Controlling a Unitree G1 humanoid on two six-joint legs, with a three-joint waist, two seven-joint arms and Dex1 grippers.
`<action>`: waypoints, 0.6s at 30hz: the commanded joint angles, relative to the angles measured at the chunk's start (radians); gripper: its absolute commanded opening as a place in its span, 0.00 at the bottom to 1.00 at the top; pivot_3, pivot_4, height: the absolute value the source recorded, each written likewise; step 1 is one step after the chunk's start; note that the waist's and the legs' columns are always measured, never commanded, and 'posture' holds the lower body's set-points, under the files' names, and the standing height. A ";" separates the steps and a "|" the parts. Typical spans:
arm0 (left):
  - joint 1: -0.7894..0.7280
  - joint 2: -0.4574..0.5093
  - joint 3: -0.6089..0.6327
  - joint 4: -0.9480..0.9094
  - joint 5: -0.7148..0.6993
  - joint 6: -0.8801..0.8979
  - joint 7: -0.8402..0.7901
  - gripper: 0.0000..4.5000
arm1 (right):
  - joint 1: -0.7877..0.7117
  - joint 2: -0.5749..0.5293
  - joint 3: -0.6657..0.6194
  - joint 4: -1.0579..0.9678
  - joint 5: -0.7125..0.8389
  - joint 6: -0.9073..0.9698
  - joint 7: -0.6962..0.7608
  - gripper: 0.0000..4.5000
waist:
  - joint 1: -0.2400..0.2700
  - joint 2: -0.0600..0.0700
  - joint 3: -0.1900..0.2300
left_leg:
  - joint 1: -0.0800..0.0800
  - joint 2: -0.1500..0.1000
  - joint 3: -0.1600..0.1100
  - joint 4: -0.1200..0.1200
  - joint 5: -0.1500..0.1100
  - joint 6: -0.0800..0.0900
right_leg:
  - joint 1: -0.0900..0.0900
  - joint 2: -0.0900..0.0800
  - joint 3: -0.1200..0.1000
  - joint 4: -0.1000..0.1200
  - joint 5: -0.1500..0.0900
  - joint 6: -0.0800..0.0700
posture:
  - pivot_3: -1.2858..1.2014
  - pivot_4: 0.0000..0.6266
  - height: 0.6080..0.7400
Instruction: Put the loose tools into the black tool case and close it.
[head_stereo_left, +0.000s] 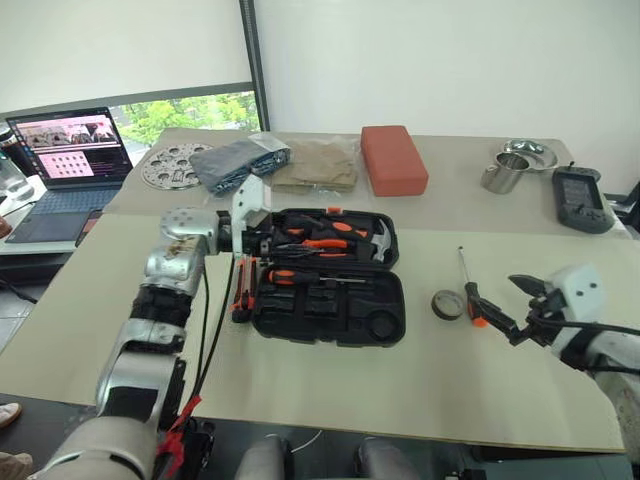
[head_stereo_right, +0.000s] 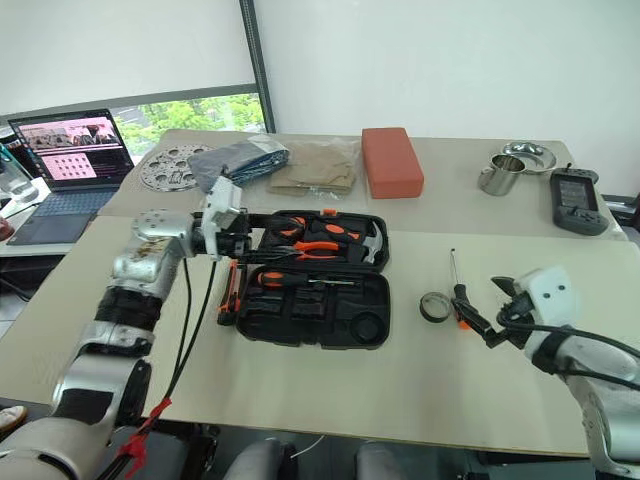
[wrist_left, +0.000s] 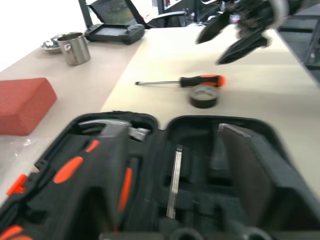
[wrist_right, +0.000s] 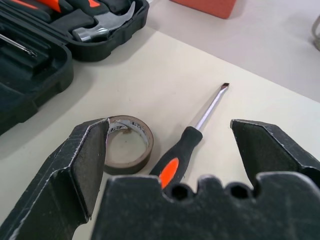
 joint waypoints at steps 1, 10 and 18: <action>0.080 0.093 0.057 -0.199 -0.053 0.107 0.045 1.00 | -0.051 -0.012 -0.011 0.014 0.029 0.082 -0.018 1.00 | 0.001 0.001 0.000 | 0.000 0.000 0.000 0.000 0.000 0.000 | 0.000 0.000 0.000 0.000 0.000 0.000 | 0.52 0.24 1.00; 0.257 0.250 0.174 -0.589 -0.293 0.378 0.102 1.00 | -0.270 -0.002 0.078 0.167 -0.009 0.343 -0.145 1.00 | 0.000 0.001 0.000 | 0.002 0.002 0.000 0.000 0.000 0.000 | 0.001 -0.001 0.001 0.000 0.000 0.000 | 0.52 0.24 1.00; 0.299 0.322 0.196 -0.686 -0.394 0.435 0.109 1.00 | -0.361 0.001 0.145 0.244 -0.030 0.457 -0.183 0.76 | 0.001 0.001 0.001 | 0.001 0.001 0.000 -0.001 0.000 0.000 | 0.001 -0.001 0.001 -0.002 0.000 0.000 | 0.52 0.24 1.00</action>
